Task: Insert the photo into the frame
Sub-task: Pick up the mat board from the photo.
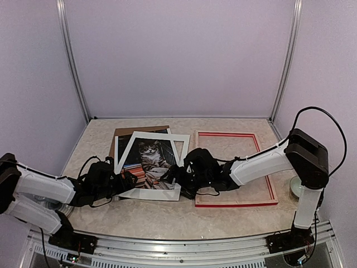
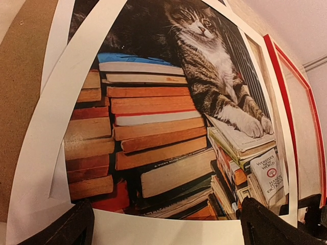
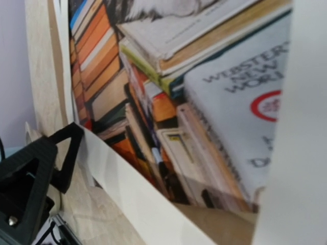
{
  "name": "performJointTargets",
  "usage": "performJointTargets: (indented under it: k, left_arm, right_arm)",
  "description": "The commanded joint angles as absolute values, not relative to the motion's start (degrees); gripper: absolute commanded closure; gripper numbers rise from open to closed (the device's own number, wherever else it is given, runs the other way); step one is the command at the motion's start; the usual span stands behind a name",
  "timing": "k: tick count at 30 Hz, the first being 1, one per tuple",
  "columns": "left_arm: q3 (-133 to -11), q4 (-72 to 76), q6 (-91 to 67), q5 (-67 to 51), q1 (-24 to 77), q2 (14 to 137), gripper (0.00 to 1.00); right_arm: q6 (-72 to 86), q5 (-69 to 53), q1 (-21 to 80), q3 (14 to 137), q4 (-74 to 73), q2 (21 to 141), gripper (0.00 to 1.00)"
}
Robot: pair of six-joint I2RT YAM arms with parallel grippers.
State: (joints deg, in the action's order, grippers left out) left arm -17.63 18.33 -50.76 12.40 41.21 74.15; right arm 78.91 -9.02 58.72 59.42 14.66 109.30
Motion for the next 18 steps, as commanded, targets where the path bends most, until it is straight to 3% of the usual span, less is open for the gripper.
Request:
performJointTargets:
  k: [1, 18]
  left_arm:
    - [-16.8, 17.7, -50.3, 11.7, 41.0, 73.7, 0.01]
    - [-16.6, 16.6, -50.3, 12.0, 41.1, 72.9, 0.01]
  right_arm:
    - [77.1, -7.9, 55.9, 60.7, 11.8, 106.6, 0.06]
    - [73.1, -15.2, 51.0, 65.9, 16.7, 112.9, 0.07]
